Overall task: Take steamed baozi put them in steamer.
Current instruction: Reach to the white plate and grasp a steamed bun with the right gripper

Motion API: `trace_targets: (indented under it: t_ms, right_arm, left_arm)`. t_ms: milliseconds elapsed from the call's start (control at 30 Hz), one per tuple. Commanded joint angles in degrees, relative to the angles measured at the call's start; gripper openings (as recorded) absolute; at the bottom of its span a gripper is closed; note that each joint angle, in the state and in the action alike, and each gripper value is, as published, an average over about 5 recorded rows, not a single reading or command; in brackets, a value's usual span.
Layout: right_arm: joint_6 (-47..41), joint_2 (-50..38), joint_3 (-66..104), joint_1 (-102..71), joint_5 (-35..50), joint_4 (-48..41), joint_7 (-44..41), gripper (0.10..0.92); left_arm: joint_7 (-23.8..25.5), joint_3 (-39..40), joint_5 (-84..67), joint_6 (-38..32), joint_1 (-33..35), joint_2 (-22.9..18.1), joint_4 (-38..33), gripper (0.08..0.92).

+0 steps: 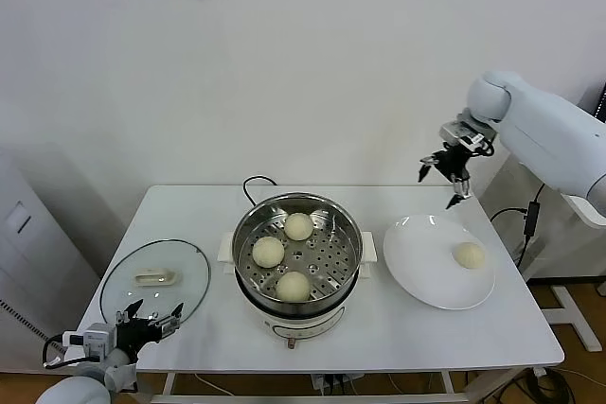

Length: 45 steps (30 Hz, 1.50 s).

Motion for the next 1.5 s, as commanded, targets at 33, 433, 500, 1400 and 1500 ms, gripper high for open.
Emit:
trace_targets:
  t_ms: [33,433,500,1400,1500]
  right_arm:
    - [1.65,-1.83,10.45,-9.18,-9.67,-11.43,1.61,0.823]
    - [4.71,-1.99,22.14,-18.90,-19.05,-13.34,7.02,0.823]
    - [5.41,-1.62,24.13,-19.88,-20.67,-13.90,8.04,0.823]
    - [3.91,2.84,33.81,-26.43,-35.53,-16.74,17.58,0.823]
    - [3.63,3.15,34.78,-26.71,-36.16,-17.21,18.09,0.818]
  left_arm:
    - [-0.05,0.14,-0.17,0.07,-0.15,0.17,0.03,0.823]
    - [-0.07,1.26,-0.36,0.22,-1.09,0.45,0.15,0.823]
    - [-0.08,1.53,-0.37,0.28,-1.35,0.53,0.16,0.823]
    - [0.06,1.23,-0.33,-0.19,-0.17,0.34,-0.14,0.823]
    - [0.07,1.30,-0.29,-0.21,-0.07,0.26,-0.21,0.823]
